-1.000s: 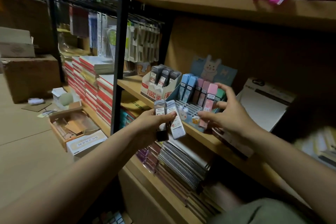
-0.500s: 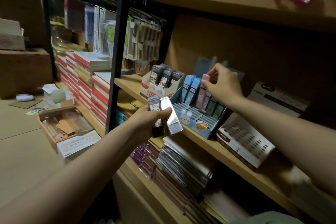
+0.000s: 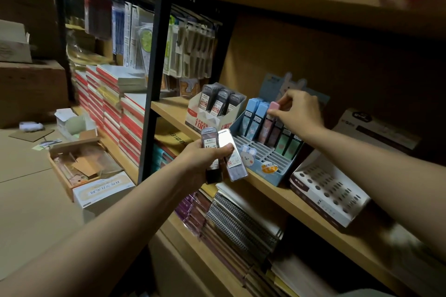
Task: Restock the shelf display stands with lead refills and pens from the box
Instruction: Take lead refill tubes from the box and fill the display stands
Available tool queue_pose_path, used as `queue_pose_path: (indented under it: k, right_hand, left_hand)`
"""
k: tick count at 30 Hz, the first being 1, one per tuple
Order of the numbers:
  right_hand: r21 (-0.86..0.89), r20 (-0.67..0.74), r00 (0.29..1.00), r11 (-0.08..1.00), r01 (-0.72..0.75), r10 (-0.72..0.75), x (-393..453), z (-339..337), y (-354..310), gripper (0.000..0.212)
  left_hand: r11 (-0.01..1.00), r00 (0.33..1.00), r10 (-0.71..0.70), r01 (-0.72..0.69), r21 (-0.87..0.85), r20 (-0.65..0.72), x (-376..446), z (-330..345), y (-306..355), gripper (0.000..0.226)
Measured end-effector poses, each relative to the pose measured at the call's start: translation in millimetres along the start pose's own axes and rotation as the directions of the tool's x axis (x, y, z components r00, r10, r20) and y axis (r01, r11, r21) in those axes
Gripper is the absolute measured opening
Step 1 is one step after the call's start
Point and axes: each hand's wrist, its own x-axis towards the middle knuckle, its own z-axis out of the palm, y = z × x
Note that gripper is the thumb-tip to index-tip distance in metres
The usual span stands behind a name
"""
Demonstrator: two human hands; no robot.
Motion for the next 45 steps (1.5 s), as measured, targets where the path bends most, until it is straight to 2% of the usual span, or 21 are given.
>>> queue_pose_path:
  k: [7, 13, 15, 17, 19, 21, 22, 25, 28, 31, 33, 36, 39, 45]
  right_hand:
    - [-0.198, -0.024, 1.0, 0.98, -0.012, 0.007, -10.1, 8.1, 7.3, 0.027]
    - [-0.311, 0.023, 1.0, 0.95, 0.013, -0.007, -8.3, 0.7, 1.4, 0.029]
    - [-0.202, -0.009, 1.0, 0.979, 0.026, -0.028, -12.8, -4.7, -2.6, 0.034]
    - [0.072, -0.01, 1.0, 0.997, 0.021, -0.021, -25.8, -10.1, -13.1, 0.032]
    - [0.283, 0.204, 0.979, 0.957, -0.057, -0.002, -45.9, -12.1, -26.8, 0.031]
    - [0.366, 0.431, 0.902, 0.917, -0.156, -0.018, -67.1, -8.4, -37.4, 0.034]
    - [0.387, 0.471, 0.881, 0.905, -0.178, -0.028, -74.5, -6.4, -40.4, 0.033]
    - [0.456, 0.481, 0.876, 0.85, -0.263, 0.013, -81.4, -5.2, -42.8, 0.025]
    - [0.486, 0.498, 0.864, 0.803, -0.345, 0.07, -78.7, -8.6, -39.2, 0.021]
    - [0.461, 0.421, 0.901, 0.83, -0.313, 0.106, -75.7, -10.3, -32.2, 0.017]
    - [0.448, 0.357, 0.927, 0.851, -0.275, 0.112, -75.6, -11.7, -29.6, 0.016]
    - [0.457, 0.289, 0.955, 0.866, -0.203, 0.072, -79.7, -11.6, -29.7, 0.018]
    - [0.538, 0.282, 0.959, 0.822, -0.187, 0.034, -85.0, -8.3, -36.8, 0.019]
    - [0.65, 0.308, 0.951, 0.729, -0.214, 0.004, -86.7, -7.8, -50.2, 0.024]
  left_hand:
    - [0.998, 0.999, 0.042, -0.042, 0.039, 0.003, -0.9, -1.3, -3.9, 0.032]
    - [0.995, 0.997, 0.075, -0.077, 0.068, 0.03, -5.5, 1.9, -4.1, 0.035]
    - [0.991, 0.995, 0.094, -0.097, 0.087, 0.041, -7.9, 2.0, -4.0, 0.033]
    - [0.988, 0.992, 0.112, -0.117, 0.103, 0.056, -9.6, 3.1, -3.4, 0.029]
    - [0.983, 0.987, 0.138, -0.147, 0.112, 0.079, -10.9, 5.3, -2.4, 0.026]
    - [0.978, 0.981, 0.163, -0.174, 0.114, 0.105, -12.1, 7.0, -1.5, 0.027]
    - [0.973, 0.977, 0.176, -0.19, 0.127, 0.12, -13.5, 7.9, -1.3, 0.028]
    - [0.963, 0.97, 0.187, -0.212, 0.166, 0.154, -18.4, 9.6, -2.5, 0.029]
    - [0.978, 0.979, 0.148, -0.166, 0.126, 0.14, -21.0, 8.5, -2.1, 0.028]
    - [0.994, 0.989, 0.103, -0.105, 0.013, 0.102, -23.3, 3.3, 0.8, 0.027]
    - [0.993, 0.989, 0.108, -0.111, 0.035, 0.1, -24.0, -0.9, 1.1, 0.024]
    - [0.975, 0.978, 0.196, -0.202, 0.092, 0.072, -23.6, -3.3, -1.0, 0.021]
    - [0.937, 0.954, 0.297, -0.298, 0.183, 0.033, -24.2, -0.8, -3.5, 0.017]
    - [0.909, 0.928, 0.372, -0.355, 0.216, -0.039, -27.5, 4.1, -3.9, 0.027]
